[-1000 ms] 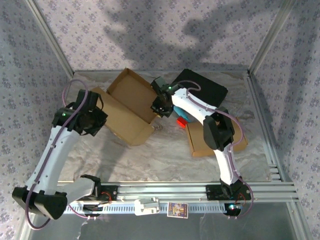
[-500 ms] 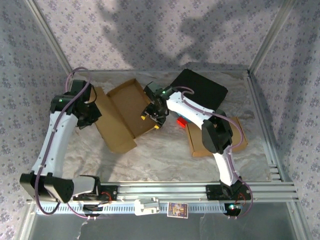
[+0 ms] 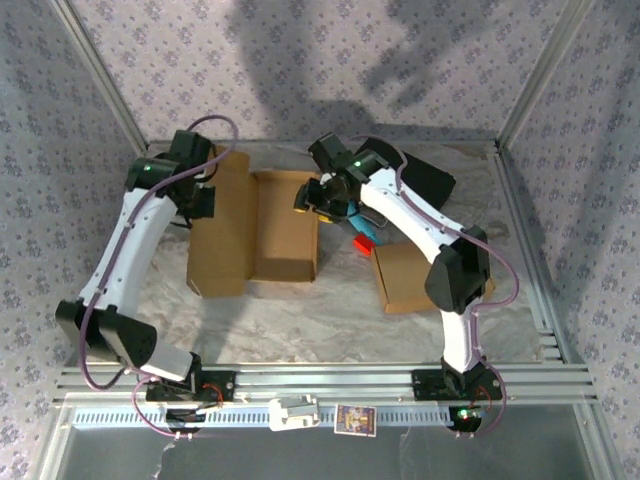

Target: Fold the paper box

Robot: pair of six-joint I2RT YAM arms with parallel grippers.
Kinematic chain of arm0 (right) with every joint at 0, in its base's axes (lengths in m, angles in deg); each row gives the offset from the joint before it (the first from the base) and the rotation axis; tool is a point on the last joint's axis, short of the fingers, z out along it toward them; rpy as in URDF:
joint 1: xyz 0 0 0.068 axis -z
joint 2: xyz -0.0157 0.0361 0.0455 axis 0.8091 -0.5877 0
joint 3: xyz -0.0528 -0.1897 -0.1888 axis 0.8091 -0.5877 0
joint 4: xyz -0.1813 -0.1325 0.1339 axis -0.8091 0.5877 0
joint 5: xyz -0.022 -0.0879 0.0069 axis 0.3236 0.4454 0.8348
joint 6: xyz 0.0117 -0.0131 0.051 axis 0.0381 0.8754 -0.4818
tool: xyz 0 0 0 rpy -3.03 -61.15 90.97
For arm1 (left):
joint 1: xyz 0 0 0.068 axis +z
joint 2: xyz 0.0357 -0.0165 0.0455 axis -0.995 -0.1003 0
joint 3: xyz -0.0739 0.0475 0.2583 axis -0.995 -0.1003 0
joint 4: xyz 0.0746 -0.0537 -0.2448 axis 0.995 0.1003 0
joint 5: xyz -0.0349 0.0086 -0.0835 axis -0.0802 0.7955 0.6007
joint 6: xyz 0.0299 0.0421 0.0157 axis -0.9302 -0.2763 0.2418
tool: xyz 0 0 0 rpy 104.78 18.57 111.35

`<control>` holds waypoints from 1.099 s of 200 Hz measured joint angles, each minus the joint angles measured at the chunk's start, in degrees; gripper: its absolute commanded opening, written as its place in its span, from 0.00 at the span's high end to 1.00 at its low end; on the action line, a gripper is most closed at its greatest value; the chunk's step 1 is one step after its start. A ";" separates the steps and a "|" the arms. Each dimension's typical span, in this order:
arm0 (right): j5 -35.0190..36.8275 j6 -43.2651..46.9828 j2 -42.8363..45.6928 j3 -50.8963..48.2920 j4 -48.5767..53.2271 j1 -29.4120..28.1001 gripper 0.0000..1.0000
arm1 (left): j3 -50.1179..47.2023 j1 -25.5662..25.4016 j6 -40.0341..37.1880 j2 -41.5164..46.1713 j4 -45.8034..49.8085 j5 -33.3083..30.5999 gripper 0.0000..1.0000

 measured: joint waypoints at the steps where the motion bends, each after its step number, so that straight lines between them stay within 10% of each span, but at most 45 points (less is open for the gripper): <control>1: -0.04 0.13 0.07 -0.09 -0.09 0.13 0.45 | 0.33 -0.31 -0.44 -0.22 -0.04 -0.44 1.00; 75: -4.44 4.20 7.28 -7.69 -9.99 6.29 0.52 | 6.51 -12.28 -23.19 -9.75 -4.13 -12.90 1.00; 220: -15.34 65.11 19.67 -34.29 -38.47 13.00 0.39 | 12.94 -15.93 -51.52 -13.64 -5.77 -0.61 1.00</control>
